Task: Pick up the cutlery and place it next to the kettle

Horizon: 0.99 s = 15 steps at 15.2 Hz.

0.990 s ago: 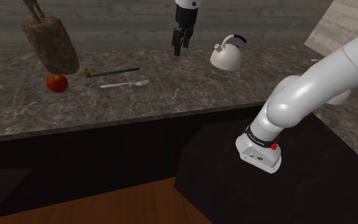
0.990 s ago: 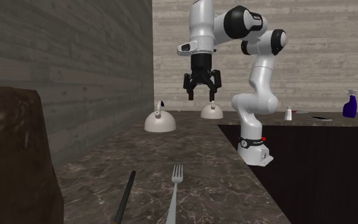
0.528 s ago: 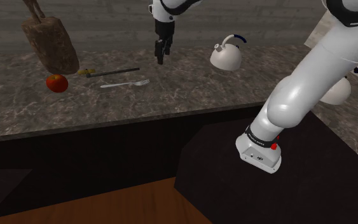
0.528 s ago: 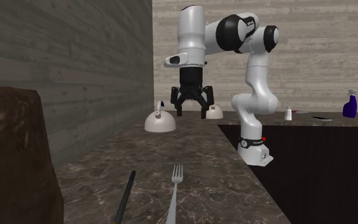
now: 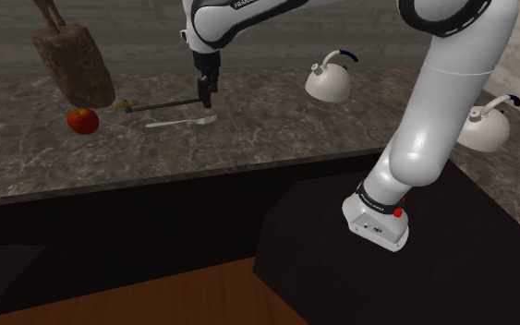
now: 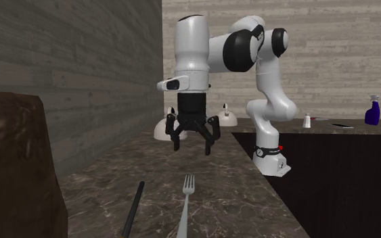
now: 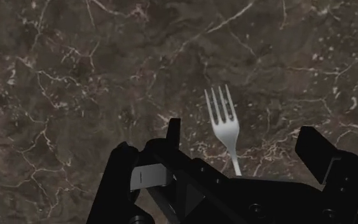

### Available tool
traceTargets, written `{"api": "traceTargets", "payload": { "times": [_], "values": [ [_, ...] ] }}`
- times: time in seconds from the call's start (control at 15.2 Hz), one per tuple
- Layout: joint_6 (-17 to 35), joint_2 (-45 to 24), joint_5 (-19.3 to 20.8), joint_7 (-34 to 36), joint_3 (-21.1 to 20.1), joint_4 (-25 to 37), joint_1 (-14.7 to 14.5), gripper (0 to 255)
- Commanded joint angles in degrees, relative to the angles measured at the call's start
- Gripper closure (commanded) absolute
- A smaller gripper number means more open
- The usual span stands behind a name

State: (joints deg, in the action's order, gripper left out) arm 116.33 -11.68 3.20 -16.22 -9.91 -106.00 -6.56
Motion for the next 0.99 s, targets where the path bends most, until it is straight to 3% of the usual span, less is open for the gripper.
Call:
{"api": "traceTargets", "payload": {
  "times": [0.0,0.26,0.92],
  "values": [
    [0.36,-3.96,1.32,-0.55,-0.55,3.17,-0.97,0],
    [0.34,-11.15,3.59,-1.87,-1.02,9.7,-2.58,0],
    [5.27,-13.37,4.23,-1.45,-0.69,6.95,-2.62,0]
  ]
}}
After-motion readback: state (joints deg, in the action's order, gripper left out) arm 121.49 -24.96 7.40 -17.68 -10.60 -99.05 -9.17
